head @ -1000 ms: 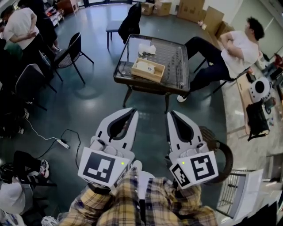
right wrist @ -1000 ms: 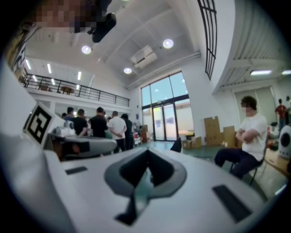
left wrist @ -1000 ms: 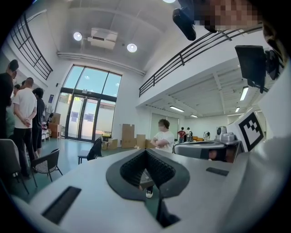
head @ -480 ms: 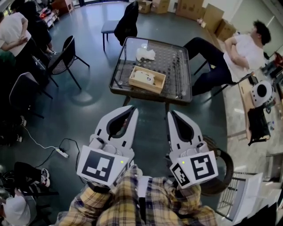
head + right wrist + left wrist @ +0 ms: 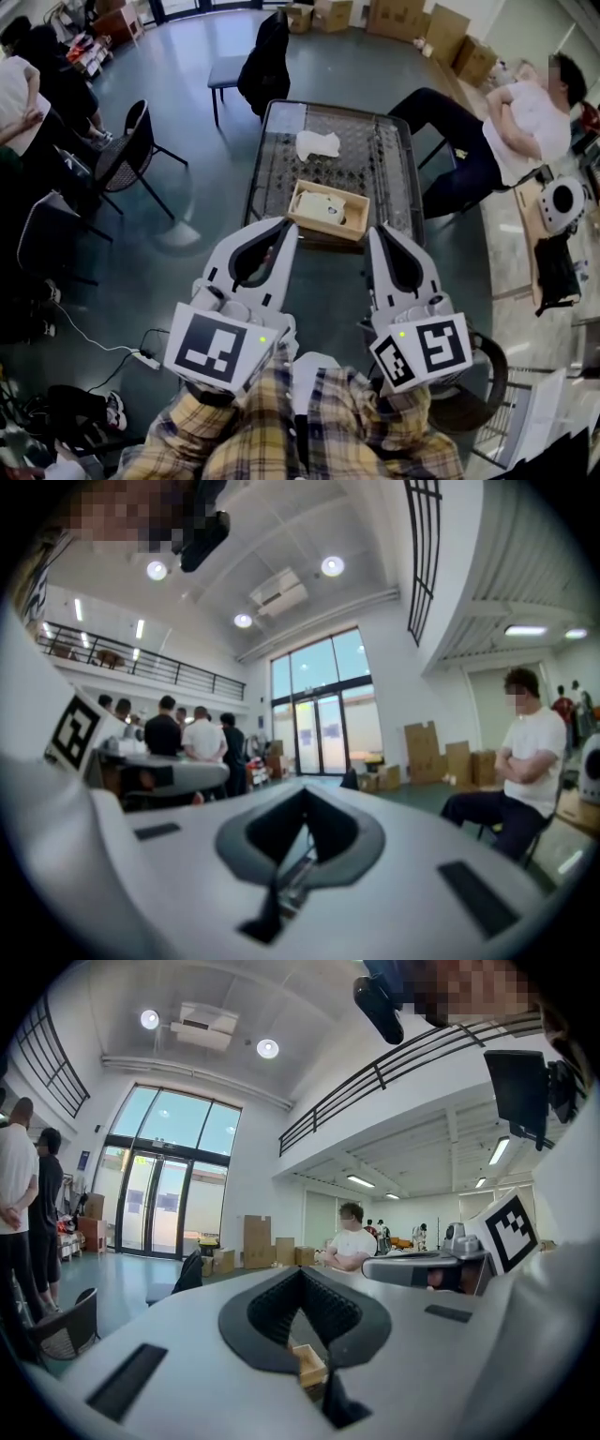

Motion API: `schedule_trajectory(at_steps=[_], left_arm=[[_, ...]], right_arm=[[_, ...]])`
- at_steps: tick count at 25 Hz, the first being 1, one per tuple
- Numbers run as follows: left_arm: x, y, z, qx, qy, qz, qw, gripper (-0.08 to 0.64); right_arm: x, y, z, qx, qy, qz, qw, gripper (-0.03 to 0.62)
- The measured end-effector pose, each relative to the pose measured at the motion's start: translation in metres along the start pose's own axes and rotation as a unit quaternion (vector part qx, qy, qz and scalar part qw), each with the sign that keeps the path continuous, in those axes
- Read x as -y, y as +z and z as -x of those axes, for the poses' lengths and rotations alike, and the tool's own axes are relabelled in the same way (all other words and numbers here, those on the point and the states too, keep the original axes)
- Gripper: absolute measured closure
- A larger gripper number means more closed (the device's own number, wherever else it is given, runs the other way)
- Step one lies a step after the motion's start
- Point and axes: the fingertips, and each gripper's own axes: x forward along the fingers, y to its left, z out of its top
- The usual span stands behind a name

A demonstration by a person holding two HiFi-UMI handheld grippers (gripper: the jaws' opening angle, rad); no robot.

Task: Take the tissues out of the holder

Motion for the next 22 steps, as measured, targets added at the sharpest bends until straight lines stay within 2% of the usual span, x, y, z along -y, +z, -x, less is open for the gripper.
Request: schedule_trajectory(at_steps=[12, 22], left_arm=[[-0.051, -0.021, -0.06, -0.041, -0.032, 0.028, 0.9982, 0.552], [-0.074, -0.032, -0.142, -0.052, -0.025, 0.04, 0.9976, 0.552]], right_arm=[[0.033, -0.02, -0.058, -0.041, -0.052, -0.021, 0.998, 0.584], [0.089, -0.029, -0.124, -0.063, -0.034, -0.027, 0.997, 0.584]])
